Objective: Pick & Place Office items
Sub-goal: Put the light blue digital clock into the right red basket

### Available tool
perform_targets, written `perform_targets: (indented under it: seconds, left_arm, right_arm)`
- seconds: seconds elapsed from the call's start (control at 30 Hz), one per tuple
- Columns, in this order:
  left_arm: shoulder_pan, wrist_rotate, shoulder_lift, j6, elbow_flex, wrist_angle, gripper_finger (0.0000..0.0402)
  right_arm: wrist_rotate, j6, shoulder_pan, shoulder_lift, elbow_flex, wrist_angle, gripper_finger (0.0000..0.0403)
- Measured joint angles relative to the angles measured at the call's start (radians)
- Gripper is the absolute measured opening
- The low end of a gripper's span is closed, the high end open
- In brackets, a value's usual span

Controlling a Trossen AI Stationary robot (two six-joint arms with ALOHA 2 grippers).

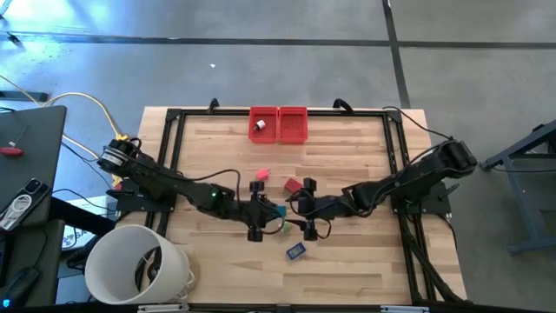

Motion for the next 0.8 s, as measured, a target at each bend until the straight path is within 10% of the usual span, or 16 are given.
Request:
perform_targets:
  seconds: [0.8]
  left_arm:
    - [0.046, -0.025, 0.0, 0.068, 0.001, 0.046, 0.0153]
  right_arm:
    - [-0.012, -0.133, -0.052, 0.092, 0.0, 0.058, 0.027]
